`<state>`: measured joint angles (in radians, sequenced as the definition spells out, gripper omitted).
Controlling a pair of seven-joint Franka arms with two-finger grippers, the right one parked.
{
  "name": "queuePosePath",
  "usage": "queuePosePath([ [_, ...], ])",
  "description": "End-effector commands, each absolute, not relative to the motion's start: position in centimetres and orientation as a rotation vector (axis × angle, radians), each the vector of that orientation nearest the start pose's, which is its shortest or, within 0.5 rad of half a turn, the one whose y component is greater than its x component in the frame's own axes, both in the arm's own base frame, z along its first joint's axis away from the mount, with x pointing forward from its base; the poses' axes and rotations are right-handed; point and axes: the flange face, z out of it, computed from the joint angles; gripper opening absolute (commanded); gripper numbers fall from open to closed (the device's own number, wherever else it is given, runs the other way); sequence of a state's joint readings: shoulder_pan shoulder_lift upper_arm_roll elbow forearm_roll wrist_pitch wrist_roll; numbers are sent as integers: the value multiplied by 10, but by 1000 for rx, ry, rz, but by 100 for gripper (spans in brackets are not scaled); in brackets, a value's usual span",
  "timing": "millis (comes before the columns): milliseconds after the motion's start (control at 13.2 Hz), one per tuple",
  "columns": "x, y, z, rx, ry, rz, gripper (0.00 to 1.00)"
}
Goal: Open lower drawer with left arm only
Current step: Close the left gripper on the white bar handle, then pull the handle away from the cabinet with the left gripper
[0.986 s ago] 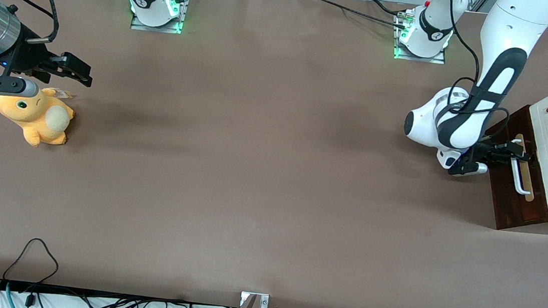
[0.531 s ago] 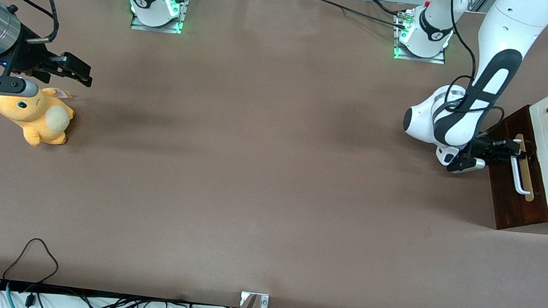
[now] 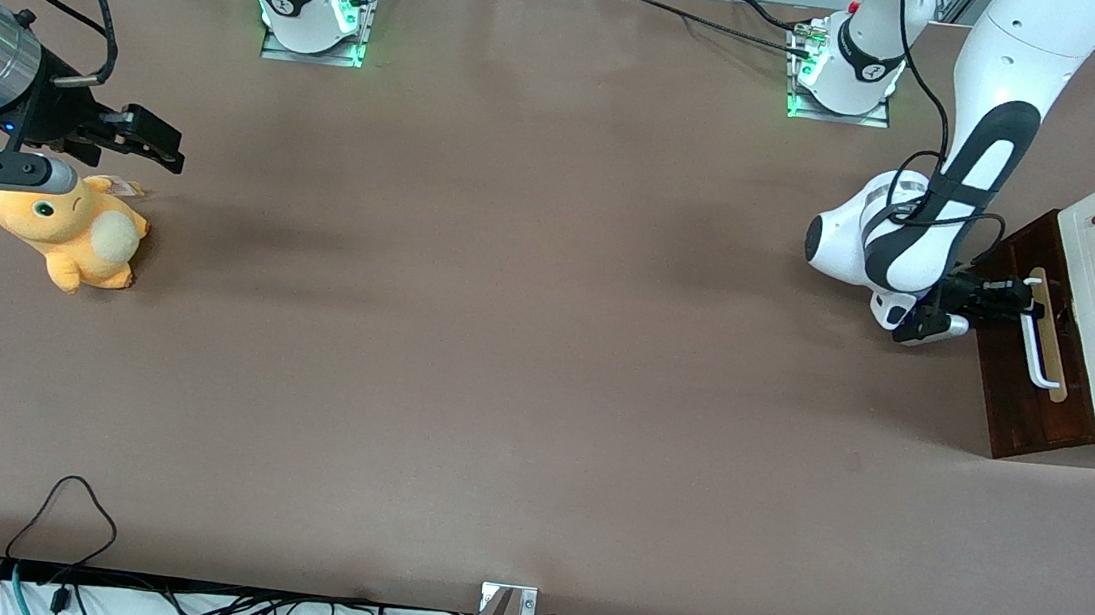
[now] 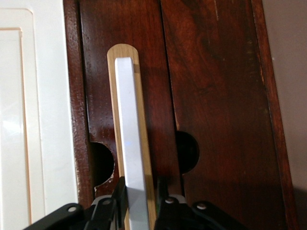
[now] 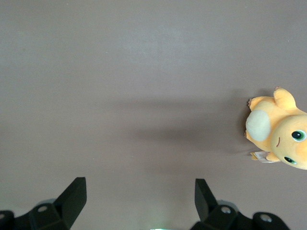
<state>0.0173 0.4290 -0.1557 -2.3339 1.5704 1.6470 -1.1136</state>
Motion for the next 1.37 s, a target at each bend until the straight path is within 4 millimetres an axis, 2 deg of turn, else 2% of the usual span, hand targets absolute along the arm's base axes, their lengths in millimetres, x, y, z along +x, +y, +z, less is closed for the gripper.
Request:
queuePosePath([
  [0, 469, 32, 168, -1665, 198, -88, 15],
  [152, 470, 31, 171, -1665, 194, -96, 1],
  [531, 477, -9, 178, -1673, 260, -169, 0],
  [910, 483, -76, 193, -1720, 363, -264, 0],
  [1290, 483, -109, 194, -1747, 453, -292, 0],
])
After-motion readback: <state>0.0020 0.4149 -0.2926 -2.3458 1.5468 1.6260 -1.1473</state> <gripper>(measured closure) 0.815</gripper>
